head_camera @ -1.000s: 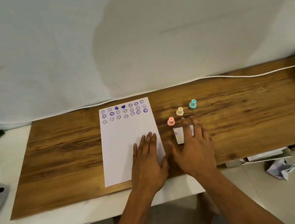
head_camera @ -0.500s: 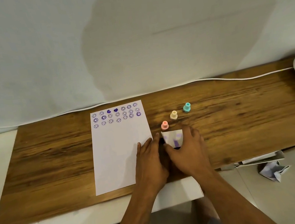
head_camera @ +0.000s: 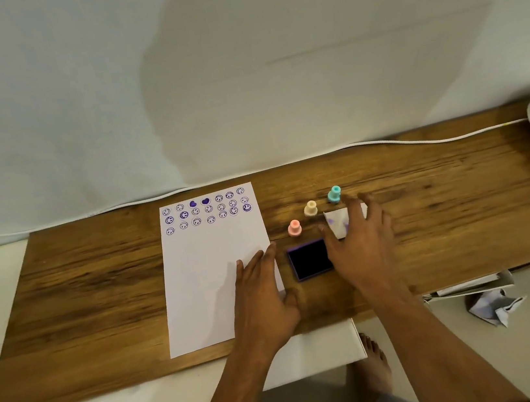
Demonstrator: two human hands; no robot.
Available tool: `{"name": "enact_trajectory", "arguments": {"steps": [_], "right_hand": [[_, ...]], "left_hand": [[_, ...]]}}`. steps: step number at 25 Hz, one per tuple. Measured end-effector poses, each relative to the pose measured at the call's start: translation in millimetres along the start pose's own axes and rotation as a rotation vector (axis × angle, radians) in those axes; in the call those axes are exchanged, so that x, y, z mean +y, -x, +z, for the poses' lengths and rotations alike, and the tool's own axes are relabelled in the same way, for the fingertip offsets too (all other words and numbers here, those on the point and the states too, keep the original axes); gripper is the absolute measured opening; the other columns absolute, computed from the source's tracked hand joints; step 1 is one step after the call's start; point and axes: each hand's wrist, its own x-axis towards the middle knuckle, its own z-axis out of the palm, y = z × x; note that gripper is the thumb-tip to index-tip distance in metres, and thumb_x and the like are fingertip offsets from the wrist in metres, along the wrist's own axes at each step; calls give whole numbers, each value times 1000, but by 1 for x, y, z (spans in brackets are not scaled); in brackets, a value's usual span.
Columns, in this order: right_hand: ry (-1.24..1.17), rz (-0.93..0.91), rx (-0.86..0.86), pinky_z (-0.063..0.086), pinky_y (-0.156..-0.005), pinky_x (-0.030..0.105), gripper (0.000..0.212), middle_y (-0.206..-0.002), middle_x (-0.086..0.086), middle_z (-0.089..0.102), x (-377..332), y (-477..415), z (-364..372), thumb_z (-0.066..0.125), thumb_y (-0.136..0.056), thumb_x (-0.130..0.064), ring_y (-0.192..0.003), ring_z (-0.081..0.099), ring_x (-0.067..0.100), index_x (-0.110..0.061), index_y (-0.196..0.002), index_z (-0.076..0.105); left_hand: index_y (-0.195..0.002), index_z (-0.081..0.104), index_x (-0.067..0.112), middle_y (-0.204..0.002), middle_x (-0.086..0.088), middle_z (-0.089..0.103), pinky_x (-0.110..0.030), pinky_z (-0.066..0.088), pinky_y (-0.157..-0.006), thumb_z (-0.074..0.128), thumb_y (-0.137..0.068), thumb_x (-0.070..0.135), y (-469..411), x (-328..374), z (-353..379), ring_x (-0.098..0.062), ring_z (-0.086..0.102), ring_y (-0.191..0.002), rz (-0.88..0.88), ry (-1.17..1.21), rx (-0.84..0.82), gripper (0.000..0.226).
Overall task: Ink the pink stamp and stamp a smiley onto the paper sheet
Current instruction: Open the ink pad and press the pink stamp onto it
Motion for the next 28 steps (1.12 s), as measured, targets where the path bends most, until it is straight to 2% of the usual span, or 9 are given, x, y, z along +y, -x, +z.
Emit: {"name": "enact_trajectory", "arguments": {"steps": [4, 9, 11, 13, 15, 17, 20, 23, 28], "right_hand": [[45, -265, -17, 45, -105, 53, 39, -141, 2, 65, -29, 13, 15, 65, -100, -40, -133, 50, 29, -27, -137, 64], [58, -297, -67, 46, -98, 44, 28, -130, -3, 74, -41, 15, 27, 66, -101, -27, -122, 55, 25, -25, -128, 73], [-135, -202, -35, 52, -88, 32, 23, -115, -11, 77, -45, 16, 26, 71, -99, -26, -108, 61, 12, -25, -122, 76], [-462, -29, -152, 50, -74, 8, 21, -92, -36, 72, -49, 16, 23, 76, -96, -27, -87, 67, -6, -38, -113, 76], [-702, 18, -299, 47, -62, 0, 23, -82, -45, 69, -47, 19, 19, 79, -93, -24, -86, 67, -19, -45, -100, 73], [-839, 3, -376, 50, -66, 2, 26, -88, -37, 75, -45, 21, 13, 79, -92, -18, -91, 70, -15, -43, -99, 75], [-923, -11, -405, 55, -70, 8, 24, -93, -26, 80, -42, 23, 8, 78, -92, -14, -95, 73, -6, -34, -105, 78], [-919, 13, -428, 54, -68, 8, 24, -91, -26, 79, -41, 23, 4, 77, -93, -13, -93, 73, -7, -31, -107, 78], [-918, -1, -437, 55, -73, 8, 26, -100, -20, 79, -36, 23, 1, 76, -93, -9, -95, 72, -9, -21, -116, 79]], "left_hand": [[-155, 33, 36, -166, 7, 36, -39, 7, -124, 67, -88, 36, 0, 5, -5, -24, 26, -156, 8, 35, 28, 75], [-154, 38, 38, -166, 8, 36, -43, 17, -124, 63, -94, 40, 5, 7, -12, -24, 24, -157, -67, 84, 90, 65], [-151, 44, 37, -163, 9, 41, -43, 27, -122, 65, -95, 40, 4, 9, -17, -22, 34, -153, -69, 136, 125, 61], [-146, 52, 36, -156, 9, 52, -36, 40, -115, 71, -93, 34, 0, 10, -24, -18, 50, -141, -95, 295, 188, 56], [-141, 58, 34, -146, 8, 61, -18, 47, -100, 74, -92, 24, -3, 10, -30, -9, 61, -125, -130, 488, 203, 52], [-137, 64, 31, -136, 10, 68, 1, 43, -85, 74, -92, 20, -4, 12, -33, 10, 64, -107, -134, 555, 181, 47], [-131, 68, 32, -119, 24, 69, 4, 44, -81, 74, -92, 24, -3, 16, -34, 26, 60, -94, -144, 614, 178, 41], [-125, 69, 40, -107, 38, 65, 4, 44, -79, 75, -90, 27, -3, 17, -35, 24, 61, -95, -156, 655, 194, 37], [-119, 74, 39, -95, 44, 66, -1, 47, -76, 75, -92, 28, -5, 17, -34, 12, 67, -95, -179, 638, 170, 29]]}}
